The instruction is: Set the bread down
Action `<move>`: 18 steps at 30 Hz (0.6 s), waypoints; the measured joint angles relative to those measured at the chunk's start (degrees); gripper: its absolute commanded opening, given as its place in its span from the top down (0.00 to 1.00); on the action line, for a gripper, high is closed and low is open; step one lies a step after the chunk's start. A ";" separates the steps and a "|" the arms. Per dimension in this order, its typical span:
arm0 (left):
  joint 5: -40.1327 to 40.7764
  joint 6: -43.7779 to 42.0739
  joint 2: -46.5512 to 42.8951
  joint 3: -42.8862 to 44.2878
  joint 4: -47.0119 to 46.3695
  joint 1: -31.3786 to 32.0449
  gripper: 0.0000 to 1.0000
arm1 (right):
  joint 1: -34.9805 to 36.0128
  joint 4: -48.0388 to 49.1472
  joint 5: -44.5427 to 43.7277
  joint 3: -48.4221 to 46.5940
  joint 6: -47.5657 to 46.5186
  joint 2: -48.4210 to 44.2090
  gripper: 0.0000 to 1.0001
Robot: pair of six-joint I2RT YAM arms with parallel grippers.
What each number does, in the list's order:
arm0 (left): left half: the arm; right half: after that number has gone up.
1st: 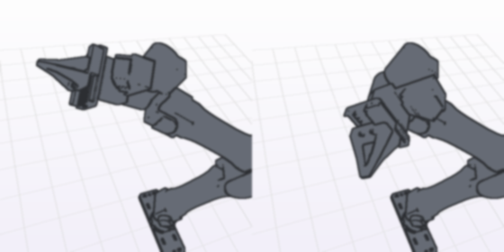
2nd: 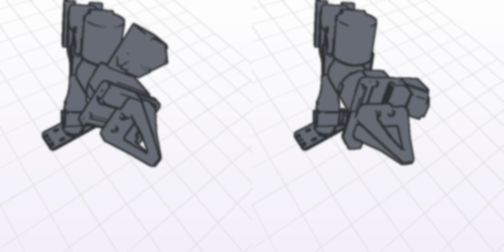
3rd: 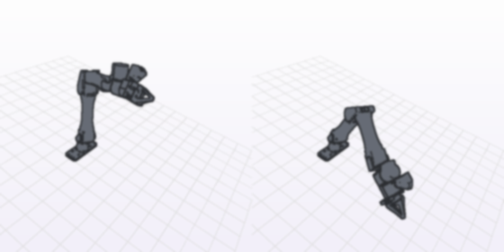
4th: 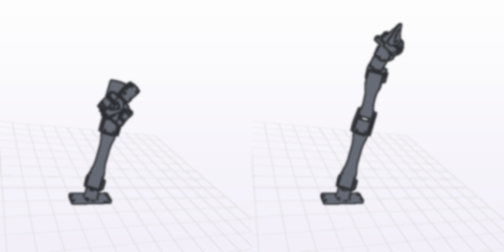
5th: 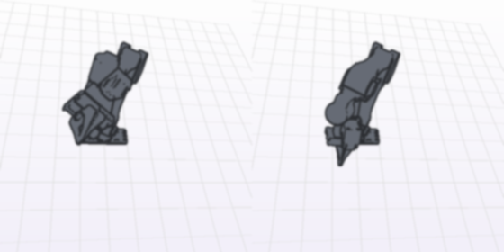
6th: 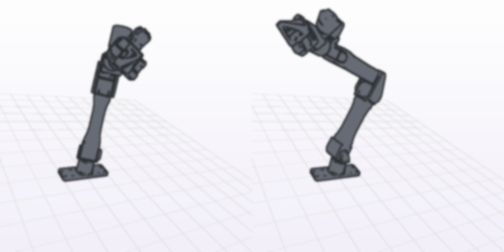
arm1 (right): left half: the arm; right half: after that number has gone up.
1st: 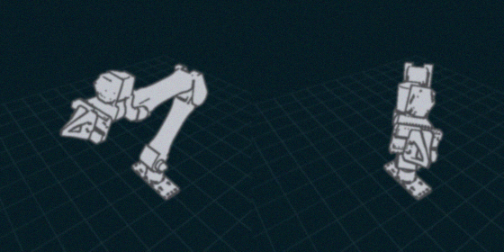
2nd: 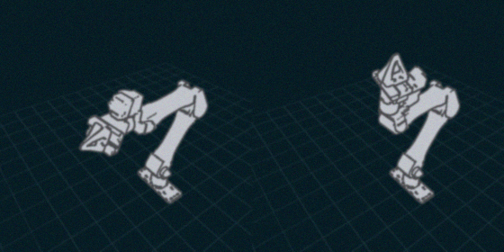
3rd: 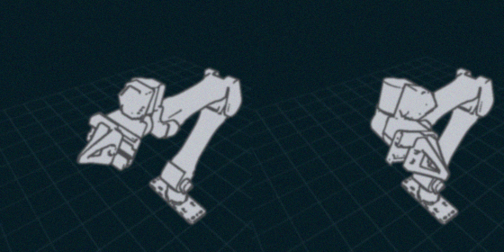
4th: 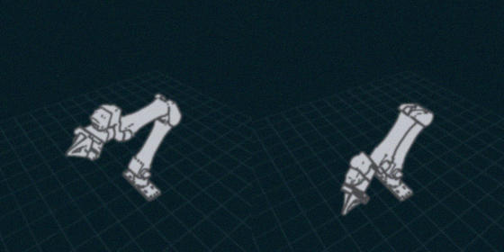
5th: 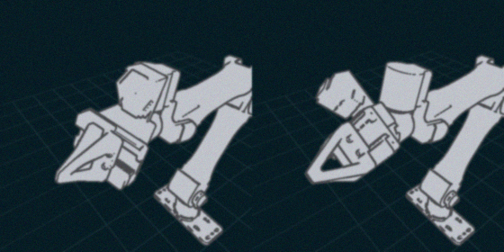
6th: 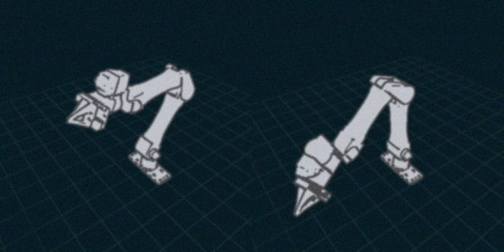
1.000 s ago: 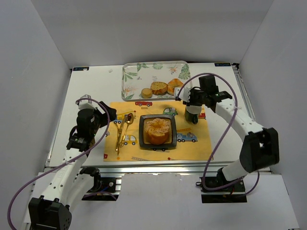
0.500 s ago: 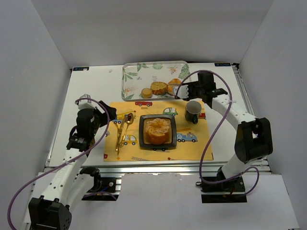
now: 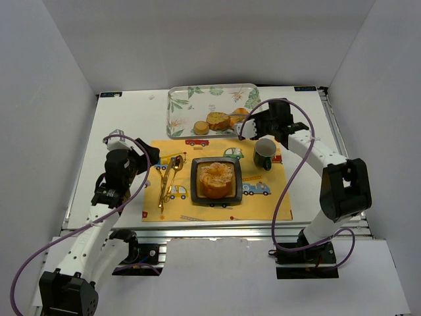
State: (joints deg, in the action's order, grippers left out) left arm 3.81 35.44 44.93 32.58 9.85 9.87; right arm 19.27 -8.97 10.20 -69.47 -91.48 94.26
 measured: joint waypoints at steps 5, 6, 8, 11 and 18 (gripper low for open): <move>0.00 0.15 -0.02 -0.17 -0.02 0.00 0.08 | 0.04 0.17 -0.11 0.00 -1.60 0.79 0.50; 0.00 0.17 -0.02 -0.22 0.00 0.00 0.08 | 0.15 0.20 -0.24 0.00 -1.92 1.09 0.50; 0.00 0.20 -0.02 -0.24 0.00 0.00 0.08 | 0.35 0.31 -0.63 0.00 -2.23 1.84 0.50; 0.02 0.22 -0.13 -0.24 0.02 0.00 0.08 | 0.57 0.61 -1.09 0.00 -2.95 3.08 0.50; 0.04 0.39 -0.70 -0.24 0.04 0.00 0.08 | 1.07 3.06 -2.54 0.00 -4.13 4.76 0.56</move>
State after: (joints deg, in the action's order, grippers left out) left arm 3.86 35.83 44.23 32.34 9.89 9.87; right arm 20.34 -5.91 7.66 -69.47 -95.61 99.02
